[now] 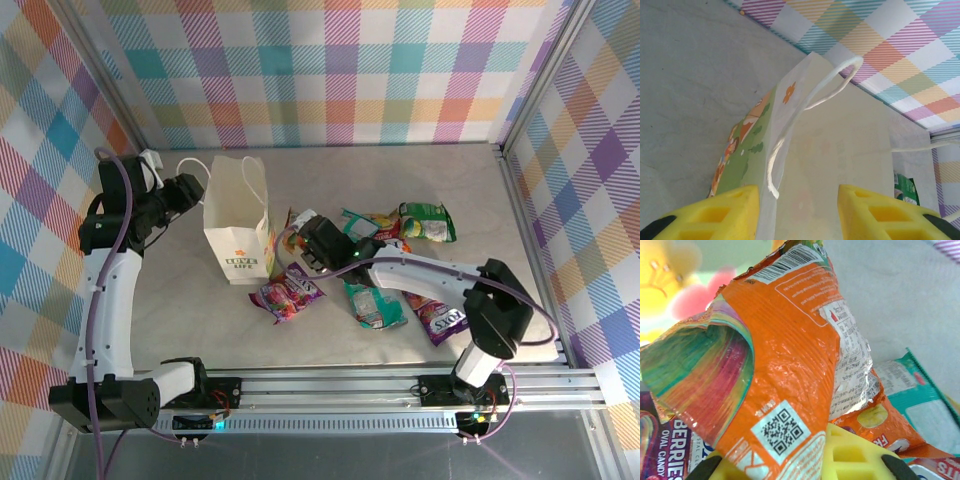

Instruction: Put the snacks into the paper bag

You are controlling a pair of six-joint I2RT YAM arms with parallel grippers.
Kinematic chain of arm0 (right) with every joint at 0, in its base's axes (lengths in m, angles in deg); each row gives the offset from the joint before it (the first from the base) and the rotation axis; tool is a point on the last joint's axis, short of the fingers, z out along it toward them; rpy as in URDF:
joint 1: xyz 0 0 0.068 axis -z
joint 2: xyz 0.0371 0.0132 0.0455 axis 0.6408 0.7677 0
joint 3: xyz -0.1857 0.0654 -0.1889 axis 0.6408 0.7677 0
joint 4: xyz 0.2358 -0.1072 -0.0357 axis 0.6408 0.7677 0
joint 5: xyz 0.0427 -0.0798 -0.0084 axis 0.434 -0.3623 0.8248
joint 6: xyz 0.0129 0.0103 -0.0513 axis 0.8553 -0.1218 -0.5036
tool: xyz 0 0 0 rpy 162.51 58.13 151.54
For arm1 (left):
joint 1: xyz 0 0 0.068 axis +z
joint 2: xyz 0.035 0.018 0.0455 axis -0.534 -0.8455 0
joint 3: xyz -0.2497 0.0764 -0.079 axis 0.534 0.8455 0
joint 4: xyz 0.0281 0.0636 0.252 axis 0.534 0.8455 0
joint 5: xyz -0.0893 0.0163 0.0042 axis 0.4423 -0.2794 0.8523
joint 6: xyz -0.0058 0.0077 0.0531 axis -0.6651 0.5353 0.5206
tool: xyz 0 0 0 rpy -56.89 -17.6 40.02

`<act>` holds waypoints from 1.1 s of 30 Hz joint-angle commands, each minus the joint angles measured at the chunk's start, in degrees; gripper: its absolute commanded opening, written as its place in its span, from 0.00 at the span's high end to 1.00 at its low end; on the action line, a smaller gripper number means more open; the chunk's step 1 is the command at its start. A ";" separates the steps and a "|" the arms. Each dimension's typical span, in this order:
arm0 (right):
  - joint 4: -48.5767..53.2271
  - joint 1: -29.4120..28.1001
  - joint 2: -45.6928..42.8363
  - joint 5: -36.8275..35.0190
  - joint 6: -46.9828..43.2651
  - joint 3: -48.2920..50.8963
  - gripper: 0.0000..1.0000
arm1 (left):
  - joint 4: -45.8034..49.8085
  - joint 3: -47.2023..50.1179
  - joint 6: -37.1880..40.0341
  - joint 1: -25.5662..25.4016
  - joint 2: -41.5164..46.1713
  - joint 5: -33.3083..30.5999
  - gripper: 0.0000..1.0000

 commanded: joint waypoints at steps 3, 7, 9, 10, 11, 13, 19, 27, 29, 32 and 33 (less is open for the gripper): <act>1.58 0.56 -7.61 -1.85 -1.67 -0.97 0.94 | 0.68 -2.61 0.35 0.57 -1.11 -0.22 0.56; 3.84 0.52 -11.40 -1.82 -1.72 -2.32 0.93 | -0.08 -2.80 0.09 0.57 -1.95 0.08 0.56; 4.96 0.53 -13.22 -1.12 -1.67 -3.31 0.93 | -0.53 -2.76 0.07 0.57 -2.35 -0.01 0.56; 5.54 0.58 -13.88 -0.50 -1.76 -3.80 0.93 | -0.68 -2.80 0.00 0.57 -2.53 -0.12 0.56; 6.47 0.56 -14.43 0.12 -1.80 -4.69 0.93 | -0.91 -2.80 -0.12 0.53 -2.75 -0.27 0.56; 9.62 0.55 -14.67 0.53 -1.46 -7.54 0.92 | -1.23 -2.75 -0.11 0.54 -3.00 -0.61 0.56; 13.08 0.47 -16.87 5.28 -1.26 -12.18 0.92 | -2.61 -1.61 -0.49 0.65 -2.98 -1.06 0.57; 11.85 0.54 -18.63 12.13 -0.90 -17.12 0.92 | -4.74 -0.31 -1.47 1.48 -3.49 0.04 0.59; 11.19 0.51 -18.63 14.78 -1.16 -18.40 0.92 | -5.12 -0.02 -2.04 1.69 -3.73 0.32 0.60; 9.28 0.52 -18.63 19.14 -0.70 -19.41 0.91 | -5.75 0.86 -2.62 1.96 -3.77 0.68 0.61; 8.45 0.53 -18.63 20.77 -0.37 -19.75 0.91 | -6.01 1.19 -2.72 1.98 -3.77 0.98 0.62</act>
